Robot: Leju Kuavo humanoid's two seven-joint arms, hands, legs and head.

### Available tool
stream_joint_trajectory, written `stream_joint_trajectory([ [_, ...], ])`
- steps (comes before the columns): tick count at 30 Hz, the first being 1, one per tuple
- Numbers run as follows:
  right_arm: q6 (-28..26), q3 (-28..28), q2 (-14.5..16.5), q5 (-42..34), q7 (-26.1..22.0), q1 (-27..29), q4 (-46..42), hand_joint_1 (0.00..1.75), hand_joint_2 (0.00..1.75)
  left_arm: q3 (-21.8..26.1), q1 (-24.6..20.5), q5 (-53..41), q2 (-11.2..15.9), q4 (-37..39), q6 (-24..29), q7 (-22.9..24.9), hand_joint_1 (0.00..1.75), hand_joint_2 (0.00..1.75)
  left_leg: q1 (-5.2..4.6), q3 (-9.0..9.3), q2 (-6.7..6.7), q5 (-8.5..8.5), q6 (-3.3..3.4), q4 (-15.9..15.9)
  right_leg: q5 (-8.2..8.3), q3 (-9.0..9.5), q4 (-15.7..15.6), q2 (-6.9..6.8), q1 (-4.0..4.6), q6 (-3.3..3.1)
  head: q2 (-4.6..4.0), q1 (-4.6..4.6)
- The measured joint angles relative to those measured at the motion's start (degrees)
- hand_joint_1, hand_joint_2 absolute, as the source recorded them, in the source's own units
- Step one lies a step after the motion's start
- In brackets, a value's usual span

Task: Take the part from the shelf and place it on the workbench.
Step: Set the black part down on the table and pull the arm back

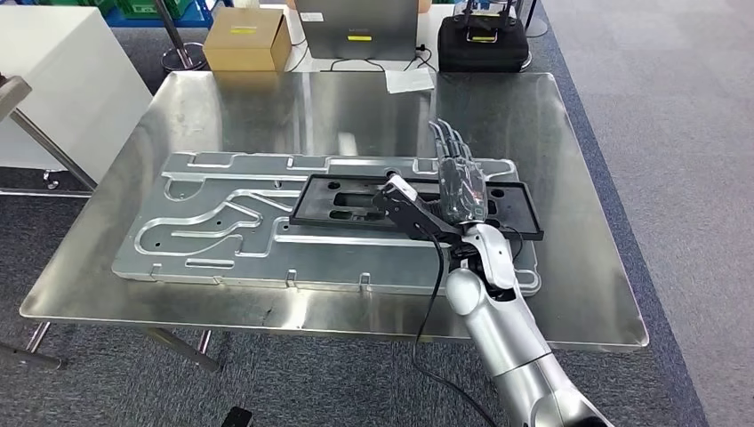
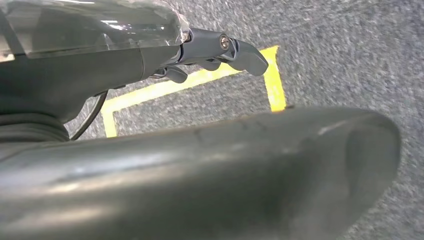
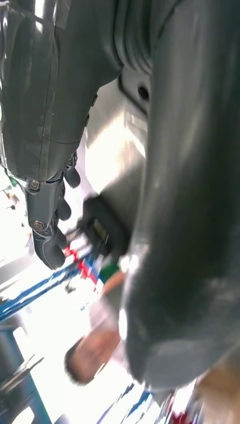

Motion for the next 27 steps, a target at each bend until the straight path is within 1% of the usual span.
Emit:
stream_joint_trajectory([
  [1,-2.2,0.4,0.3,-2.3,-1.6,0.9,-1.9,0.00,0.00,0.0,0.0,0.5,0.0,0.0,0.0,-0.2,0.00,0.00,0.15,-1.74,0.00,-1.82,-0.26,3.9,0.00,0.00,0.0,-0.08,0.02,-0.09,0.01,-0.05],
  [2,-4.7,1.0,0.7,-4.6,-3.3,2.2,-4.2,0.00,0.00,0.0,0.2,1.1,-0.1,0.0,-0.1,-0.5,0.00,0.00,0.26,-3.04,0.01,-2.84,-0.45,6.9,0.00,0.00,0.1,-0.14,0.05,-0.13,0.01,-0.04],
  [3,-7.4,1.6,1.1,-7.0,-5.1,3.7,-6.8,0.00,0.00,0.0,0.3,1.7,-0.1,0.0,-0.2,-0.9,0.00,0.00,0.33,-3.47,0.01,-2.83,-0.56,7.9,-0.01,0.01,0.2,-0.17,0.06,-0.15,0.01,-0.04],
  [4,-9.9,2.3,1.6,-9.2,-6.8,5.4,-9.7,0.00,0.00,0.0,0.5,2.5,-0.1,0.0,-0.5,-1.4,0.00,0.00,0.37,-2.78,0.02,-1.72,-0.56,6.6,-0.01,0.04,0.2,-0.17,0.06,-0.12,0.01,-0.05],
  [5,-12.2,3.1,1.9,-11.2,-8.5,7.3,-12.8,0.00,0.00,0.2,0.7,3.3,0.0,0.0,-0.8,-2.1,0.00,0.00,0.39,-1.02,0.02,0.22,-0.45,3.1,-0.07,0.10,0.3,-0.12,0.06,-0.05,0.01,-0.05],
  [6,-13.9,4.0,2.1,-12.8,-10.1,9.2,-16.0,0.00,0.00,0.3,1.0,4.1,0.1,0.0,-1.2,-2.7,0.00,0.00,0.38,1.11,-0.01,1.99,-0.23,-1.3,-0.15,0.16,0.3,-0.07,0.06,0.06,0.00,-0.04],
  [7,-15.0,5.0,2.2,-14.2,-11.5,11.5,-19.3,0.00,0.00,0.6,1.3,5.0,0.3,0.0,-1.5,-3.4,0.00,0.00,0.26,2.98,-0.04,3.37,0.03,-4.9,-0.21,0.19,0.3,-0.02,0.13,0.26,0.00,-0.04],
  [8,-15.7,6.0,2.1,-15.4,-12.6,14.0,-22.6,0.00,0.00,1.0,1.6,5.9,0.4,0.0,-1.7,-4.0,0.00,0.00,0.13,4.23,-0.09,4.12,0.32,-7.4,-0.24,0.21,0.3,0.01,0.19,0.51,0.00,-0.03],
  [9,-15.9,7.0,1.7,-16.4,-13.7,16.7,-25.9,0.00,0.00,1.5,2.1,6.8,0.5,0.0,-1.7,-4.6,0.00,0.00,-0.03,4.72,-0.15,4.23,0.56,-8.4,-0.23,0.22,0.3,0.01,0.23,0.80,0.01,-0.02],
  [10,-15.8,8.0,1.1,-17.3,-15.0,19.8,-29.1,0.00,0.00,2.1,2.5,7.7,0.6,0.0,-1.6,-4.9,0.00,0.00,-0.18,4.78,-0.20,4.34,0.82,-8.4,-0.18,0.28,0.2,-0.01,0.25,1.15,0.01,-0.02],
  [11,-15.7,8.9,0.2,-18.3,-16.5,23.0,-32.3,0.00,0.00,2.7,3.0,8.5,0.6,0.0,-1.5,-5.1,0.00,0.00,-0.06,4.80,-0.21,4.52,1.21,-8.6,-0.24,0.37,0.2,-0.06,0.26,1.54,0.01,0.01],
  [12,-15.6,9.7,-0.9,-19.5,-18.4,26.3,-35.3,0.00,0.00,3.4,3.4,9.3,0.6,0.0,-1.2,-5.1,0.00,0.00,0.04,4.83,-0.17,4.78,1.64,-8.9,-0.68,0.40,0.4,-0.06,0.24,1.90,0.01,0.03],
  [13,-15.6,10.3,-2.0,-20.9,-20.3,29.5,-38.0,0.00,0.00,4.0,3.7,10.0,0.6,0.0,-1.0,-5.0,0.00,0.00,0.16,4.77,-0.11,5.12,2.15,-9.2,-1.85,0.17,1.2,-0.04,0.23,2.19,0.00,0.11],
  [14,-15.8,10.7,-3.1,-22.4,-22.2,32.7,-40.4,0.00,0.00,4.6,3.9,10.8,0.6,0.0,-0.7,-4.9,0.00,0.00,0.28,4.59,-0.03,5.46,2.59,-9.5,-3.88,-0.53,3.3,-0.01,0.21,2.40,0.00,0.20],
  [16,-17.0,11.0,-4.9,-24.8,-24.5,39.3,-44.0,0.00,0.00,6.1,4.2,12.3,0.6,0.0,-0.3,-4.6,0.00,0.00,0.13,3.82,0.04,5.96,3.05,-9.4,-9.00,-2.81,10.3,0.02,0.10,2.57,0.00,0.31],
  [17,-17.8,11.1,-5.6,-25.7,-24.9,42.5,-45.3,0.00,0.00,6.8,4.4,12.9,0.5,0.0,-0.1,-4.5,0.00,0.00,0.06,3.34,0.06,6.20,3.09,-9.4,-10.76,-3.69,13.6,0.01,0.08,2.63,0.01,0.31],
  [18,-18.7,11.0,-6.2,-26.8,-25.1,45.5,-46.4,0.00,0.00,7.4,4.5,13.4,0.4,0.0,0.1,-4.4,0.00,0.00,0.00,2.85,0.08,6.46,3.09,-9.2,-11.29,-3.78,15.4,0.01,0.08,2.67,0.01,0.30],
  [19,-19.3,10.9,-6.6,-28.4,-25.2,48.3,-47.3,0.00,0.00,8.1,4.7,13.9,0.3,0.0,0.3,-4.3,0.00,0.00,-0.03,2.33,0.10,6.74,3.02,-9.1,-10.58,-2.79,15.0,0.00,0.09,2.66,0.01,0.30],
  [20,-19.7,10.5,-6.9,-30.6,-25.5,50.9,-48.0,0.00,0.00,8.7,4.8,14.3,0.2,0.0,0.4,-4.1,0.00,0.00,-0.03,1.75,0.10,7.02,2.89,-8.8,-9.06,-0.61,12.4,-0.02,0.08,2.61,0.01,0.30],
  [21,-19.4,9.9,-6.9,-33.1,-26.2,53.3,-48.5,0.00,0.00,9.3,4.9,14.7,0.0,0.0,0.6,-4.0,0.00,0.00,-0.03,1.20,0.09,7.30,2.70,-8.5,-7.75,2.34,8.3,-0.04,0.07,2.50,0.01,0.30],
  [22,-18.3,8.8,-6.7,-35.5,-27.2,55.5,-48.8,0.00,0.00,9.9,5.0,15.0,-0.1,0.0,0.6,-3.9,0.00,0.00,-0.09,0.69,0.06,7.58,2.46,-8.2,-6.92,5.10,4.3,-0.05,0.19,2.32,0.01,0.29],
  [23,-16.1,7.2,-6.0,-37.4,-28.7,57.7,-49.0,0.00,0.00,10.4,5.1,15.2,-0.3,0.0,0.7,-3.9,0.00,0.00,-0.15,0.44,0.03,7.86,2.17,-8.0,-6.48,7.02,1.3,-0.05,0.32,2.08,0.01,0.29],
  [24,-12.8,5.1,-4.7,-38.8,-30.6,59.6,-49.0,0.00,0.00,10.9,5.2,15.5,-0.4,0.0,0.7,-4.0,0.00,0.00,-0.21,0.36,-0.01,8.17,1.86,-7.8,-6.57,7.98,-0.4,-0.02,0.43,1.81,0.00,0.34],
  [25,-8.8,2.3,-2.7,-39.6,-32.6,61.2,-48.7,0.00,0.00,11.3,5.3,15.6,-0.5,0.0,0.7,-4.0,0.00,0.00,-0.25,0.36,-0.04,8.56,1.51,-7.9,-6.42,7.97,-0.7,0.02,0.60,1.46,0.00,0.38],
  [26,-5.4,-0.8,-0.6,-40.2,-34.6,62.4,-48.2,0.00,0.00,11.7,5.5,15.8,-0.6,0.0,0.8,-4.1,0.00,0.00,-0.23,0.41,-0.07,9.02,1.13,-8.0,-5.97,7.60,-0.8,0.01,0.57,1.05,-0.01,0.43],
  [27,-3.3,-3.8,1.5,-40.4,-36.0,63.2,-47.4,0.00,0.00,12.1,5.5,15.9,-0.7,0.0,0.8,-4.1,0.00,0.00,-0.16,0.15,-0.07,8.93,0.78,-7.9,-5.54,7.17,-0.9,-0.05,0.47,0.61,0.00,0.44],
])
